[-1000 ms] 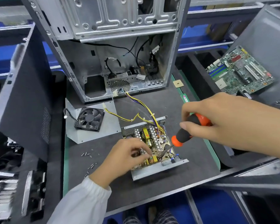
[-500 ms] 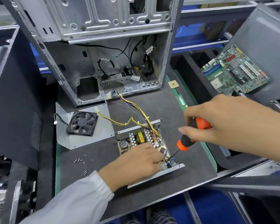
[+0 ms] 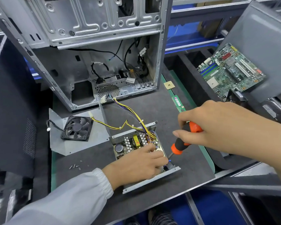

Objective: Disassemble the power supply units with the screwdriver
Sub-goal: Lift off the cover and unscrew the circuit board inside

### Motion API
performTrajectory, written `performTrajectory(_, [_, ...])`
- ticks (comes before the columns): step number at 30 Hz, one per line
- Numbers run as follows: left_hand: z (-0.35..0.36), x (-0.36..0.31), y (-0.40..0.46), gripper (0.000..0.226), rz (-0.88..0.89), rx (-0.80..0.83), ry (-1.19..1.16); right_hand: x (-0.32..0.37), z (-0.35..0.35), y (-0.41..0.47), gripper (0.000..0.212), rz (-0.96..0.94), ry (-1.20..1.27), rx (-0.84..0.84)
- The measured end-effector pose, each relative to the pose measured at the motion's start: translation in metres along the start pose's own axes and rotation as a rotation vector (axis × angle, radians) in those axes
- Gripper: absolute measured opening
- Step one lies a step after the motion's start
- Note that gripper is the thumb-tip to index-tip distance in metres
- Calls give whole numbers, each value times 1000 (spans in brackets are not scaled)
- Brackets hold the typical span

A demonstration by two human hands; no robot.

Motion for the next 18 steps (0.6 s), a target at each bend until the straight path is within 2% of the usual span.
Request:
performTrajectory(8, [-1,0,0,27,53,47,34,-2,3,4,47,-4,-25,2])
performTrajectory(12, [-3,1,0,38,49,58,34,-3,4,5,47,-8,-18,4])
performTrajectory(18, [-3,1,-1,28,50,15,7,-5,7,4,44,-14,-21,5])
Point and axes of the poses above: each hand's wrist, its own y-axis towards the middle knuckle, its own z-axis out of the palm, x = y × z, the point moved 3 cm from there along y, towards the middle knuckle, and after that the axes turned 2 degrees about z, right-handed, at the moved point
